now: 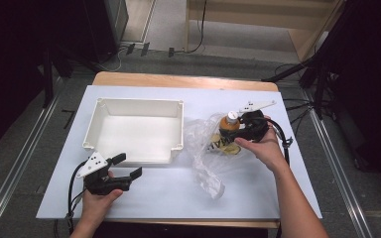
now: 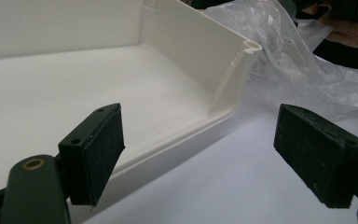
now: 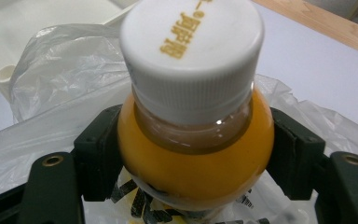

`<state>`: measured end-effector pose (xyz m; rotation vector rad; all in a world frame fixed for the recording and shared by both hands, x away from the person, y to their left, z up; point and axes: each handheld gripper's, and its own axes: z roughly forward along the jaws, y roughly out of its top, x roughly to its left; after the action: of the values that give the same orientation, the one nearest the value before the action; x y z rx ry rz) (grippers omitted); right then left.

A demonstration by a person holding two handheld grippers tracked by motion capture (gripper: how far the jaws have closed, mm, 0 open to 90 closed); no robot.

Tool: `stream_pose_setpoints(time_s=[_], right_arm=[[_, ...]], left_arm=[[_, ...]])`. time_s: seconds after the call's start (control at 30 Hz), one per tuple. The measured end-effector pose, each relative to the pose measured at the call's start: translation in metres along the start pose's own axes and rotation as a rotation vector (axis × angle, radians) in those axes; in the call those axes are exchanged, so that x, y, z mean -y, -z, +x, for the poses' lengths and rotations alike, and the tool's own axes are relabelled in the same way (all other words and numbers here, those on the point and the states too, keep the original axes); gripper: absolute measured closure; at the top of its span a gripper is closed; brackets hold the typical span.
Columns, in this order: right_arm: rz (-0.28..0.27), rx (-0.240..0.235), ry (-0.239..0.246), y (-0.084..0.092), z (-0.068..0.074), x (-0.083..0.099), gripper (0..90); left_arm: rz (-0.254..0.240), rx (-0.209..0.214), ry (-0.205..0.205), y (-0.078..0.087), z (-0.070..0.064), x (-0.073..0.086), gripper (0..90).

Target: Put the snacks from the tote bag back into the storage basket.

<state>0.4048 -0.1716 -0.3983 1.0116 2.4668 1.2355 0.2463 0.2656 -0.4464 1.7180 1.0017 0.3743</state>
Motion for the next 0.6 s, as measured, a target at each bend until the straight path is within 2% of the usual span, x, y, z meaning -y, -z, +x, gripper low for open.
stream_pose_setpoints(time_s=[0.13, 0.4, 0.6], right_arm=[[-0.002, -0.001, -0.002, -0.0010, -0.0003, 0.0001, 29.4], [0.010, 0.004, 0.012, -0.0006, 0.0002, -0.0014, 30.4], [0.021, 0.014, -0.002, 0.0003, 0.0005, -0.0029, 30.9]], left_arm=[[-0.010, 0.000, 0.006, 0.0000, 0.0002, -0.0009, 16.4], [0.001, -0.001, 0.005, -0.0019, 0.0007, -0.0003, 16.4], [0.002, -0.004, 0.013, -0.0001, 0.0030, -0.0002, 16.6]])
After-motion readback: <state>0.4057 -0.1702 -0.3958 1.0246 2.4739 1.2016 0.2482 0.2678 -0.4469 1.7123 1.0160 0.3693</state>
